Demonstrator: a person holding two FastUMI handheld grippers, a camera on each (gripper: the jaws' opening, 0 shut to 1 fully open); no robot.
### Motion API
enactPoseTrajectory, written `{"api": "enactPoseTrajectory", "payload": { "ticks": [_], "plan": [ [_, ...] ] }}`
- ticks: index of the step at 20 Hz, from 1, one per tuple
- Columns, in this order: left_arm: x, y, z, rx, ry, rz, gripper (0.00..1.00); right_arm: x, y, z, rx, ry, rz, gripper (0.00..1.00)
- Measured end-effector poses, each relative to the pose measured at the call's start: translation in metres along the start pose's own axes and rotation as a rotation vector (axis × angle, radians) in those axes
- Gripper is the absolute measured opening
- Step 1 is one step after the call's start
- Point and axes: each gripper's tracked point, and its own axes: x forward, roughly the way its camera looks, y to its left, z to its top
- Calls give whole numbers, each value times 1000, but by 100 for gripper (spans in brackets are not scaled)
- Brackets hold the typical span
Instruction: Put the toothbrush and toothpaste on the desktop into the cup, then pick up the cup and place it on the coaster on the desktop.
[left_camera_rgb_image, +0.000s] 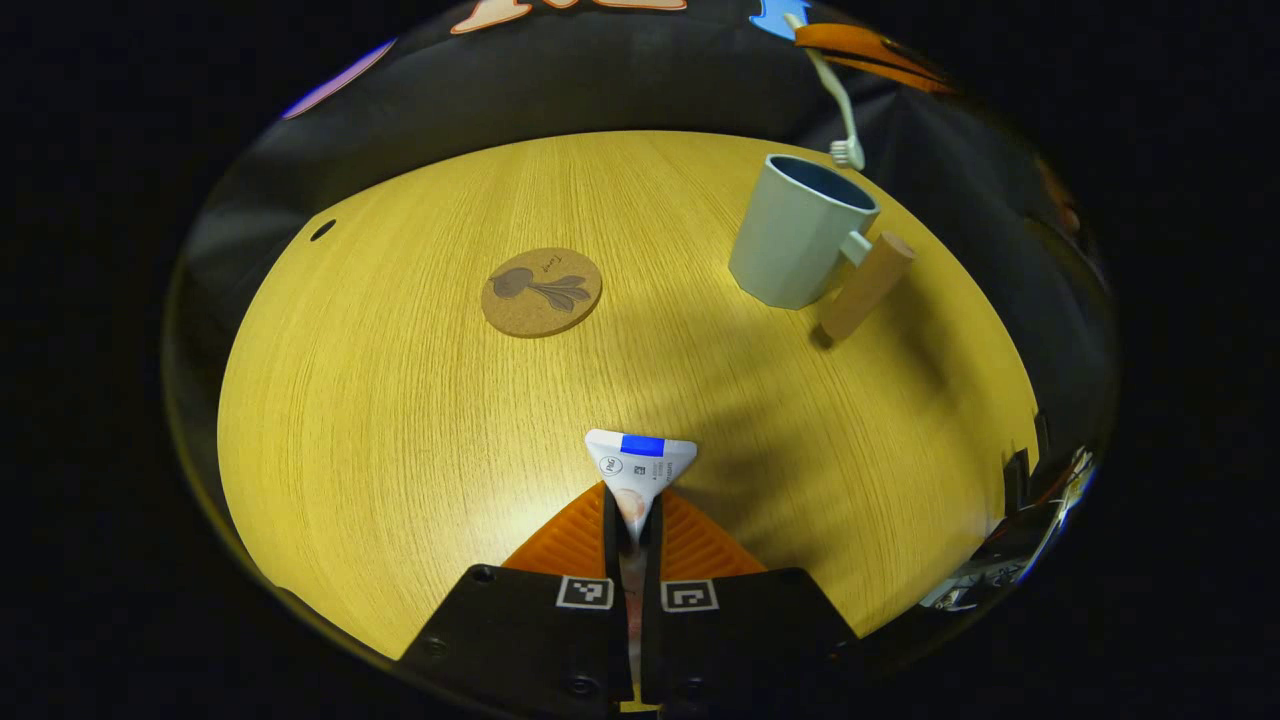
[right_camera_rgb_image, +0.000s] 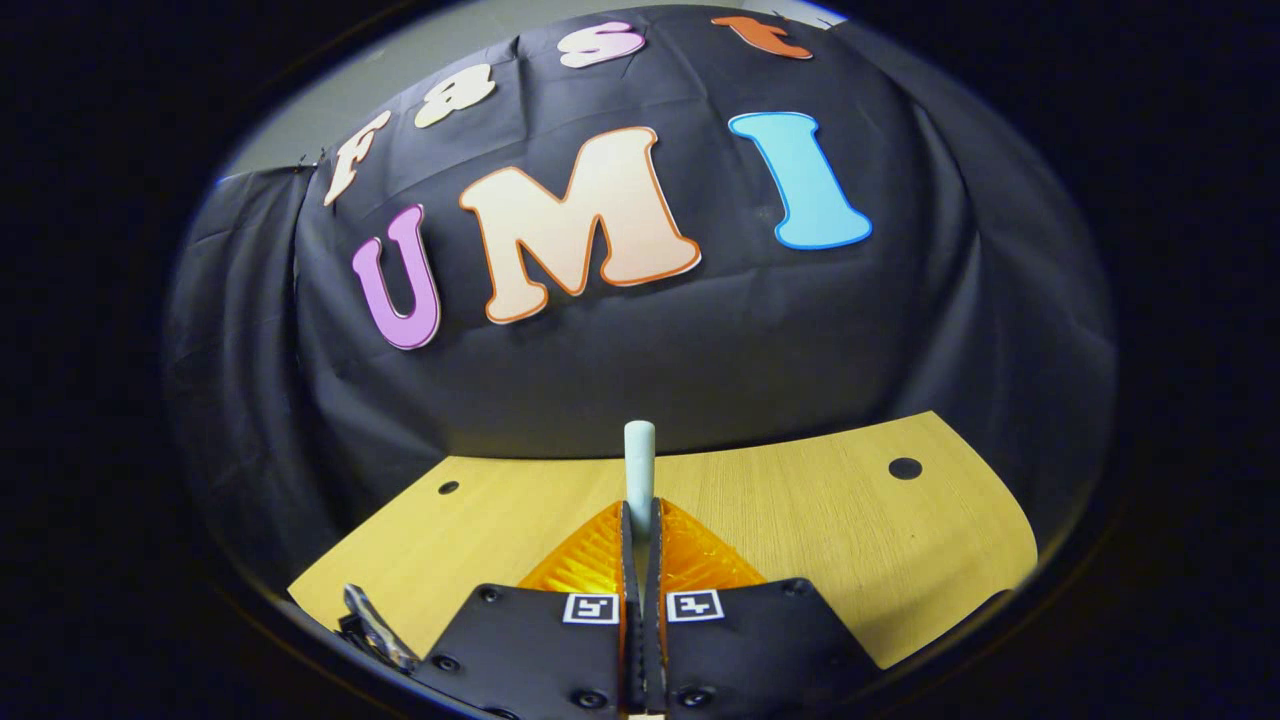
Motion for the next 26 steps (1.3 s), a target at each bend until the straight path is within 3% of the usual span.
{"api": "enactPoseTrajectory", "payload": {
  "ticks": [9,14,16,17,19,23,26],
  "plan": [
    [0,0,1,6,-29,-14,3,5,-17,-68,-48,65,-85,3],
    [0,-2,3,1,-68,-52,2,-2,-18,-90,-36,135,-89,7],
    [0,-2,3,-12,-87,-73,1,-13,-10,-101,-50,185,-51,17],
    [-1,-2,3,-15,-79,-82,1,-19,-7,-106,-65,199,-39,33],
    [0,-1,3,-20,-71,-92,1,-35,-9,-104,-84,195,-35,53],
    [-5,-1,9,-39,-93,-103,1,-76,-24,-106,-89,192,-49,73],
    [-19,-2,28,-67,-176,-118,1,-107,-44,-115,-80,215,-80,79]
  ]
}}
